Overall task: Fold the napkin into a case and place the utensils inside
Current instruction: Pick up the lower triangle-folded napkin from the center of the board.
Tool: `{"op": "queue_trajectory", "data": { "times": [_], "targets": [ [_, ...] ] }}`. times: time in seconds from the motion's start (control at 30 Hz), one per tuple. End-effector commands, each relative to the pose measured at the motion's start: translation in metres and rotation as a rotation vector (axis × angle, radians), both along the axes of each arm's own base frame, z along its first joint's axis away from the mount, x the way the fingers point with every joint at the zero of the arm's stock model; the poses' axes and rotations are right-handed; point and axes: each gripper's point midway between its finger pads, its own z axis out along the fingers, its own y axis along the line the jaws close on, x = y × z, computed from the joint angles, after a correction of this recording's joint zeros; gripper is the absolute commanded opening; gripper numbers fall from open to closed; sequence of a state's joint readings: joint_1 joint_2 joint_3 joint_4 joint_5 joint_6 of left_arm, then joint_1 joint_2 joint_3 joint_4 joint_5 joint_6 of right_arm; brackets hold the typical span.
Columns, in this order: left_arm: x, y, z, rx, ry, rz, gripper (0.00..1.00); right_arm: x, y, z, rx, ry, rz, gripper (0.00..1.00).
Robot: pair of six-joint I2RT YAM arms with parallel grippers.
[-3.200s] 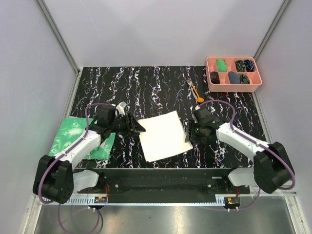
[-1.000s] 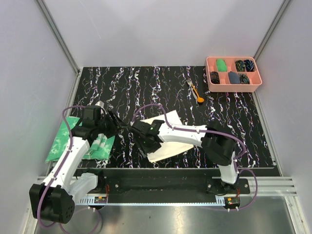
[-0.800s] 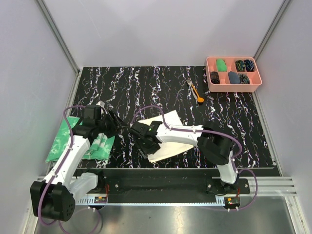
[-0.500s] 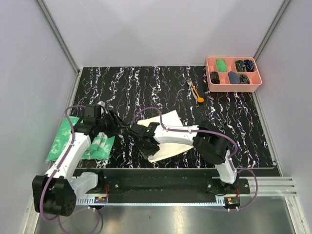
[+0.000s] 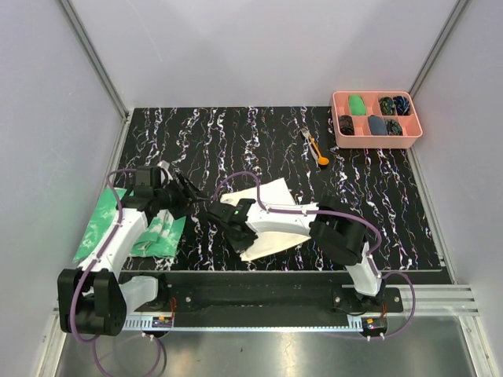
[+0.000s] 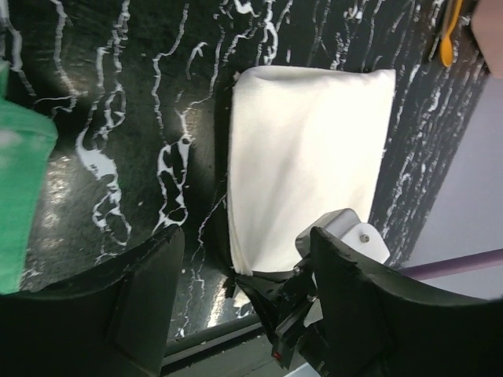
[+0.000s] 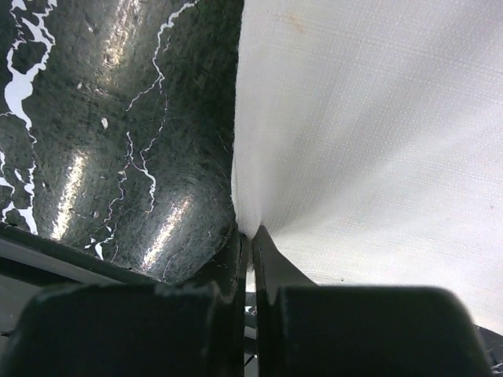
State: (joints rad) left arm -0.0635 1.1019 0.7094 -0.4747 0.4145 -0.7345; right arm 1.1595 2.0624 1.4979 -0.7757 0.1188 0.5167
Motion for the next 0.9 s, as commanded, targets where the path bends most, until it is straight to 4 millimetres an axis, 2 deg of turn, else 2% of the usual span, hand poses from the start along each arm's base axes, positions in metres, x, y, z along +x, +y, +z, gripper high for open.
{"op": "queue_trajectory", "data": {
  "times": [0.0,0.1,0.13,0.2,0.23,0.43,0.6,0.77,0.87],
  "targets": [
    [0.014,-0.022,0.008,-0.138,-0.06,-0.065,0.72,0.005,0.019,0.009,0.076,-0.036,-0.009,0.0],
    [0.021,-0.028,0.007,-0.175,-0.045,-0.084,0.73,0.008,0.037,0.04,0.226,-0.023,-0.028,0.0],
    [0.022,-0.031,0.007,-0.187,-0.038,-0.09,0.73,0.009,0.038,0.054,0.272,-0.019,-0.039,0.0],
    [0.028,-0.035,0.008,-0.211,-0.038,-0.088,0.73,0.01,0.038,0.061,0.326,0.021,-0.052,0.0],
    [0.03,-0.037,0.008,-0.212,-0.037,-0.09,0.73,0.01,0.037,0.071,0.357,0.029,-0.053,0.0],
    [0.043,-0.053,-0.002,-0.235,-0.012,-0.094,0.73,0.015,0.024,0.071,0.406,0.061,-0.089,0.0],
    [0.049,-0.069,-0.022,-0.244,0.045,-0.101,0.72,0.021,0.012,0.071,0.431,0.067,-0.129,0.0],
    [0.057,-0.075,-0.04,-0.243,0.081,-0.081,0.68,0.025,0.005,0.077,0.457,0.063,-0.149,0.0],
    [0.062,-0.071,-0.048,-0.215,0.084,-0.058,0.67,0.027,0.001,0.082,0.473,0.056,-0.159,0.0]
  ]
}}
